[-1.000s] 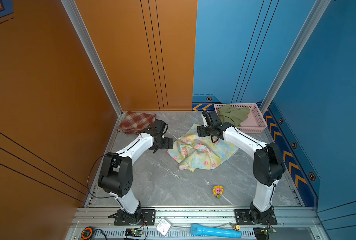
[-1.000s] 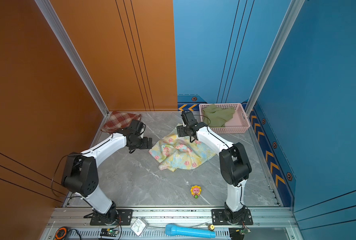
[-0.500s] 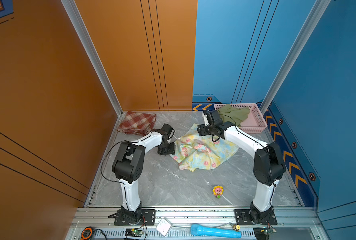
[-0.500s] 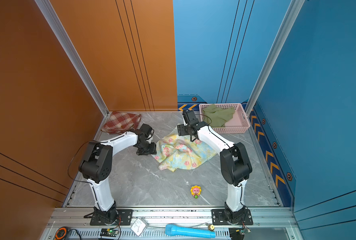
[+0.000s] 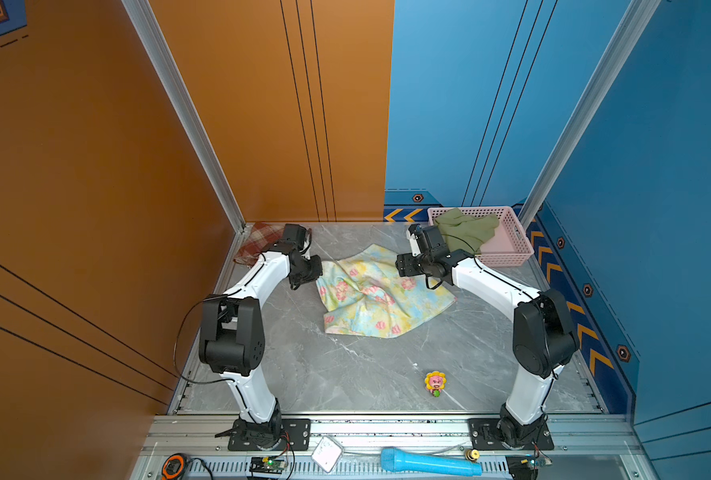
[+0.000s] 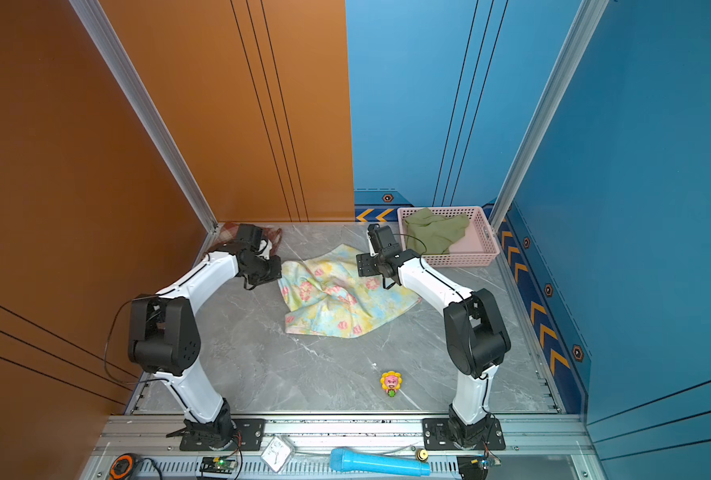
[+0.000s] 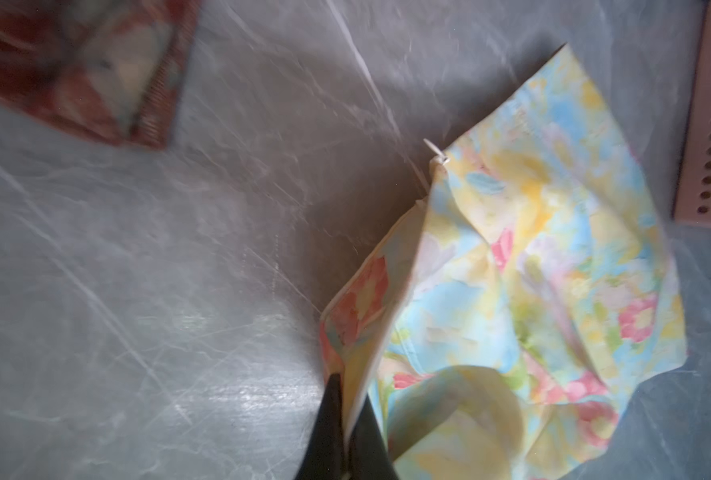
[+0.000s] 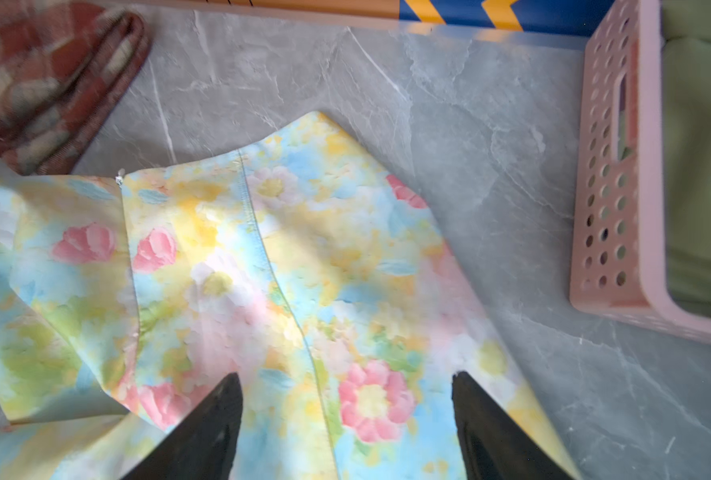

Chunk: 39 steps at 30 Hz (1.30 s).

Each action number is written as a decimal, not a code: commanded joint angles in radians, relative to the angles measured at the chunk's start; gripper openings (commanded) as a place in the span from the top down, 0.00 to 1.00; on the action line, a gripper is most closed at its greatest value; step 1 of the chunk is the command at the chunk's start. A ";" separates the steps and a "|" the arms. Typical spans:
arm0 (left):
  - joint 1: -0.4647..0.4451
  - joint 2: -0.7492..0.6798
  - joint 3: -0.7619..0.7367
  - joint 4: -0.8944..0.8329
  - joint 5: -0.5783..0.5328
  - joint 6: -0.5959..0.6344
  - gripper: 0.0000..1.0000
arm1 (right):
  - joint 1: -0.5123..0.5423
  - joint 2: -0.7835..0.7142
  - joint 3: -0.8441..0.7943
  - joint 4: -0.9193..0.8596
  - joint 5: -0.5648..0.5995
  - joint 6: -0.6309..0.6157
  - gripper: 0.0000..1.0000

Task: Fold and stack the skirts
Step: 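Grasp the floral skirt's waistband edges with the left and right grippers, then lift the floral skirt up with both grippers to shake it out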

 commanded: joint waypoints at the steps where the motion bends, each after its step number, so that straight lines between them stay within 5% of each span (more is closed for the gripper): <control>1: 0.026 -0.018 0.013 -0.017 0.002 0.029 1.00 | 0.008 -0.016 0.009 0.079 -0.031 0.018 0.20; 15: 0.033 0.019 -0.005 -0.040 0.011 0.038 1.00 | 0.028 0.427 0.416 0.072 -0.077 0.117 0.23; 25: 0.038 0.053 0.008 -0.040 0.027 0.037 1.00 | 0.047 0.581 0.520 0.037 -0.115 0.142 0.26; 28: 0.042 0.059 0.009 -0.039 0.027 0.035 1.00 | 0.049 0.626 0.567 0.026 -0.152 0.153 0.43; 32: 0.057 0.065 0.031 -0.040 0.028 0.030 1.00 | 0.047 0.645 0.627 0.013 -0.162 0.144 1.00; 39: 0.098 0.038 0.238 -0.095 0.007 0.024 1.00 | 0.045 0.474 0.642 0.024 -0.102 0.076 1.00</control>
